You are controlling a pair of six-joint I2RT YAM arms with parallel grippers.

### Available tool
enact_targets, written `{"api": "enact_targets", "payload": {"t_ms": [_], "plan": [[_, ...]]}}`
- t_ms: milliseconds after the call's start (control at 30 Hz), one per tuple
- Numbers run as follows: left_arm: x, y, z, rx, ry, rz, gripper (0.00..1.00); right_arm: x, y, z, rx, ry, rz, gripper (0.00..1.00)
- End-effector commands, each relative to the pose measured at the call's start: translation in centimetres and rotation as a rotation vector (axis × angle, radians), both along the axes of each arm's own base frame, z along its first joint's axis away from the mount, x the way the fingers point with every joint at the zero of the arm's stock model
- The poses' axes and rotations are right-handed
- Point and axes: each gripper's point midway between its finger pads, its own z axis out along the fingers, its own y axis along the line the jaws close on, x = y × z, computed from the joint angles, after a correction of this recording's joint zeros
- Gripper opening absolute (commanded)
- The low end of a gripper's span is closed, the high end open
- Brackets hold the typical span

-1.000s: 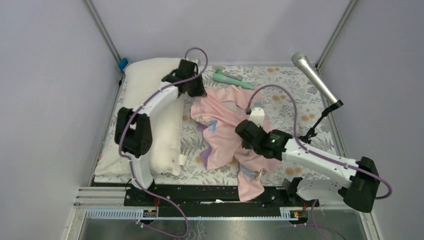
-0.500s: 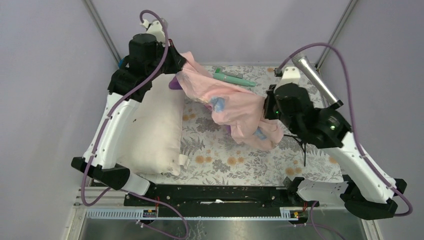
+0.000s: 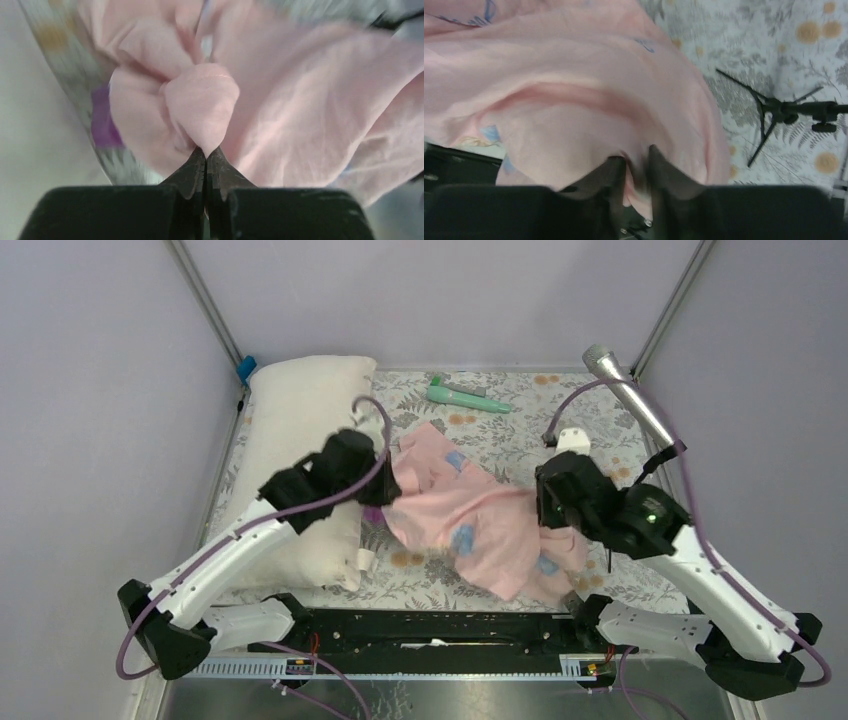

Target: Put the pillow into the pillowcase

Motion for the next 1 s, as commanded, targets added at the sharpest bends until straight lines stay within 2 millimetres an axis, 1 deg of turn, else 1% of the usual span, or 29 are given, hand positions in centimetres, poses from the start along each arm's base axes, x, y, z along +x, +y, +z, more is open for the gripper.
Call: {"api": "enact_targets", "payload": {"t_ms": [0, 33, 67, 100, 167, 200, 233, 267, 300, 333, 400, 433, 500, 567, 633, 700, 767, 800, 867, 900, 967], "plan": [[-4.7, -0.7, -9.1, 0.002, 0.184, 0.000, 0.00, -1.8, 0.0, -5.4, 0.046, 0.136, -0.062, 0.51], [-5.7, -0.7, -11.0, 0.017, 0.217, -0.004, 0.00, -1.8, 0.5, -5.7, 0.074, 0.134, -0.053, 0.61], [-6.4, -0.4, -12.3, 0.032, 0.241, 0.000, 0.00, -1.7, 0.8, -5.8, 0.091, 0.128, -0.044, 0.68], [-7.0, -0.2, -13.4, 0.039, 0.264, 0.000, 0.00, -1.5, 0.9, -6.2, 0.084, 0.126, -0.048, 0.73], [-7.7, 0.0, -14.2, 0.041, 0.283, -0.019, 0.00, -0.8, 1.2, -7.0, 0.051, 0.128, -0.058, 0.78], [-7.7, 0.1, -14.1, 0.047, 0.281, -0.020, 0.05, -0.4, 1.6, -7.4, 0.040, 0.132, -0.058, 0.80], [-7.5, 0.2, -13.7, 0.054, 0.268, -0.014, 0.23, 0.0, 2.2, -7.9, 0.038, 0.140, -0.053, 0.82], [-7.1, 0.3, -12.8, 0.054, 0.243, -0.003, 0.40, 0.5, 2.9, -8.2, 0.046, 0.134, -0.043, 0.83], [-6.5, 0.3, -11.7, 0.046, 0.211, 0.009, 0.51, 1.1, 3.5, -8.5, 0.055, 0.120, -0.038, 0.84], [-5.9, 0.3, -10.1, 0.036, 0.174, 0.019, 0.63, 1.7, 4.1, -8.8, 0.063, 0.105, -0.036, 0.85], [-4.5, 0.4, -7.1, 0.035, 0.102, 0.048, 0.80, 3.0, 5.1, -9.4, 0.064, 0.081, -0.038, 0.85], [-3.6, 0.6, -5.5, 0.038, 0.065, 0.063, 0.86, 3.6, 5.6, -9.7, 0.065, 0.067, -0.040, 0.86], [-1.7, 1.5, -3.2, 0.065, 0.014, 0.111, 0.93, 4.5, 6.4, -10.6, 0.064, 0.055, -0.042, 0.86], [0.7, 3.3, -1.3, 0.100, -0.032, 0.187, 0.98, 5.0, 7.1, -11.5, 0.077, 0.050, -0.041, 0.87], [3.3, 5.9, 0.3, 0.144, -0.074, 0.286, 0.99, 5.3, 8.0, -12.3, 0.108, 0.049, -0.025, 0.87], [5.2, 8.8, 0.8, 0.217, -0.105, 0.404, 0.99, 5.2, 9.0, -12.9, 0.144, 0.063, 0.006, 0.87], [6.4, 11.6, 0.7, 0.274, -0.117, 0.516, 0.99, 5.0, 10.2, -12.7, 0.174, 0.074, 0.048, 0.87], [6.9, 13.2, 0.4, 0.298, -0.113, 0.574, 0.99, 5.1, 10.8, -12.6, 0.189, 0.076, 0.067, 0.87], [8.1, 15.5, -0.6, 0.303, -0.080, 0.631, 0.99, 5.3, 12.0, -12.4, 0.212, 0.079, 0.104, 0.87], [8.9, 16.4, -1.1, 0.292, -0.060, 0.641, 0.99, 5.5, 12.6, -12.6, 0.217, 0.085, 0.120, 0.87], [10.4, 16.7, -2.4, 0.264, -0.019, 0.604, 0.99, 5.7, 13.6, -12.8, 0.225, 0.094, 0.151, 0.87]]}}
